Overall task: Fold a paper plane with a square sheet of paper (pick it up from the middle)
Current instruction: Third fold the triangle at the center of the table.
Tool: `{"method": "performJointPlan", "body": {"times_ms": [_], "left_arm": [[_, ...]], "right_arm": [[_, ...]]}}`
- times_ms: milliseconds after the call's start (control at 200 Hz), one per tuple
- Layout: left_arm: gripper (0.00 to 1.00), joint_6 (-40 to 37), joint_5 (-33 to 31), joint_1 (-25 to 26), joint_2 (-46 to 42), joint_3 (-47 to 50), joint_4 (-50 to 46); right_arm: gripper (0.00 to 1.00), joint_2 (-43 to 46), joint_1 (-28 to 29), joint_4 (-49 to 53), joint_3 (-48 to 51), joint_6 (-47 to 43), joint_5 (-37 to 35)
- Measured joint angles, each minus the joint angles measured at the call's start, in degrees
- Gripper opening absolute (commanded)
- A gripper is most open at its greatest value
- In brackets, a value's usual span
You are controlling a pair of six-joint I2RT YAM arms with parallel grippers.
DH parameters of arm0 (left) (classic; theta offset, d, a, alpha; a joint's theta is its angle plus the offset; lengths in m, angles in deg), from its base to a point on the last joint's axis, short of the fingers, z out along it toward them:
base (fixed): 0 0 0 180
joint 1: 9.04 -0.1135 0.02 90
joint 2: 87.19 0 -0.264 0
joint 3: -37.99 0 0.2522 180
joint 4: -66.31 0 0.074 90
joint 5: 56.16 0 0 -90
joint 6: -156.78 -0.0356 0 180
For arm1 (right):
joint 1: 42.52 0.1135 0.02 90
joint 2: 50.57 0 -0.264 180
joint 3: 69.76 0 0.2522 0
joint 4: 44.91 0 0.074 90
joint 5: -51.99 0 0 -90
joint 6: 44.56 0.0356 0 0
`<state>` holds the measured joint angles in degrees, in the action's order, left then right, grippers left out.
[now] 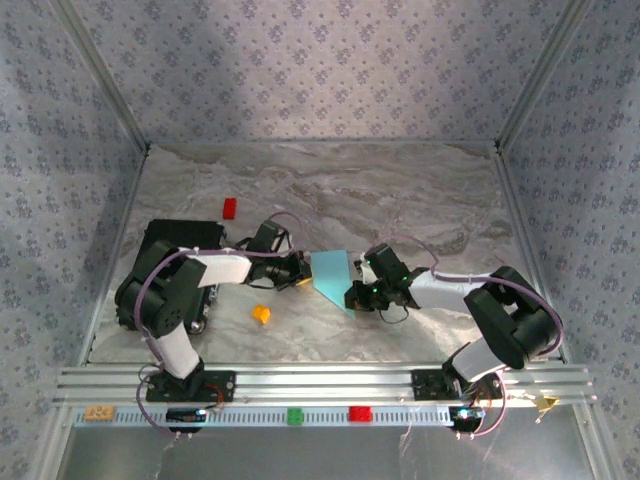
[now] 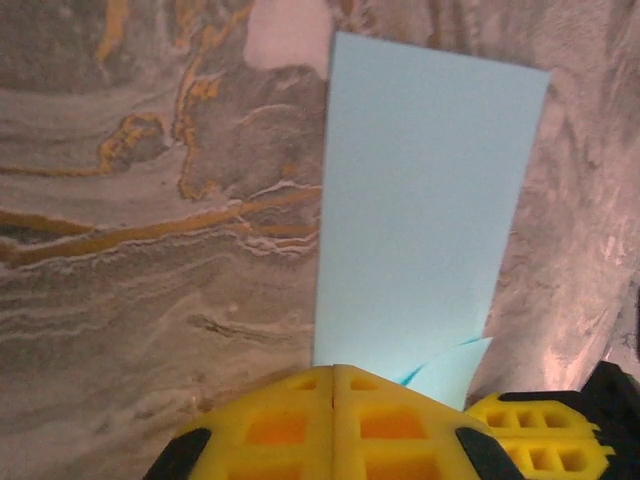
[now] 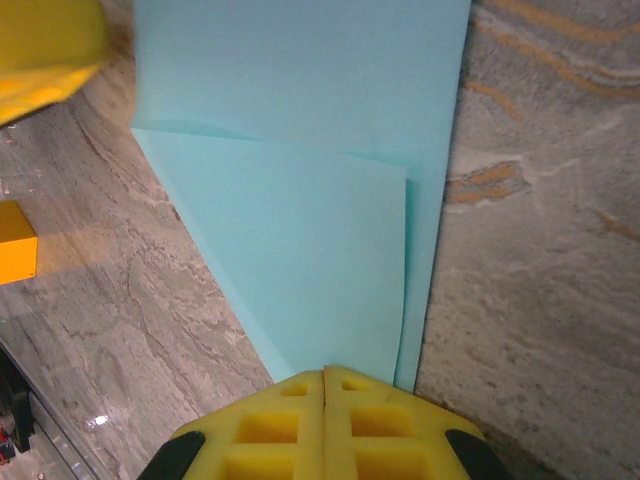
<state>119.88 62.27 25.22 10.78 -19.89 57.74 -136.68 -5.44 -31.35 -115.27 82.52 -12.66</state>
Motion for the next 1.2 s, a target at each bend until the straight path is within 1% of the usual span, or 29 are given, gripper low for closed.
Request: {"method": "performJointPlan", "body": {"times_ms": [155,255,350,470,535,730,880,1024,1199], "left_arm": [[0.04,-0.13,0.07,0.42,-3.06,0.02,0.28],[0.03,-0.15,0.5,2.01,-2.99,0.02,0.83],[0.02,-0.13,1.25,4.15,-1.68,-0.09,1.44],[0.0,-0.13,1.99,5.88,2.1,-0.42,1.97],[0.0,-0.13,2.38,5.77,3.5,-0.42,2.03],[0.0,-0.63,2.43,5.07,3.52,-0.42,2.08],[0.0,-1.2,2.84,4.94,3.72,-0.44,2.12],[0.0,-1.2,3.3,4.74,3.82,-0.46,2.25],[0.0,-1.2,3.32,4.74,3.85,-0.46,2.27]], "right_arm": [[0.0,-0.04,-0.04,0.0,-0.02,0.0,0.02],[0.0,-0.04,-0.04,0.0,-0.02,0.0,0.07],[0.0,-0.07,-0.09,0.0,-0.02,0.0,0.15],[0.0,-0.11,-0.09,-0.02,-0.02,0.0,0.2],[0.0,-0.09,-0.11,0.0,-0.07,0.0,0.2],[0.01,-0.04,-0.22,0.42,-0.46,-0.9,0.37],[0.01,0.42,-0.48,3.06,-1.81,-1.62,-0.04],[0.01,0.09,-0.24,4.98,-5.46,-2.25,0.61],[0.01,-4.33,1.31,4.31,-10.71,-2.93,1.66]]}}
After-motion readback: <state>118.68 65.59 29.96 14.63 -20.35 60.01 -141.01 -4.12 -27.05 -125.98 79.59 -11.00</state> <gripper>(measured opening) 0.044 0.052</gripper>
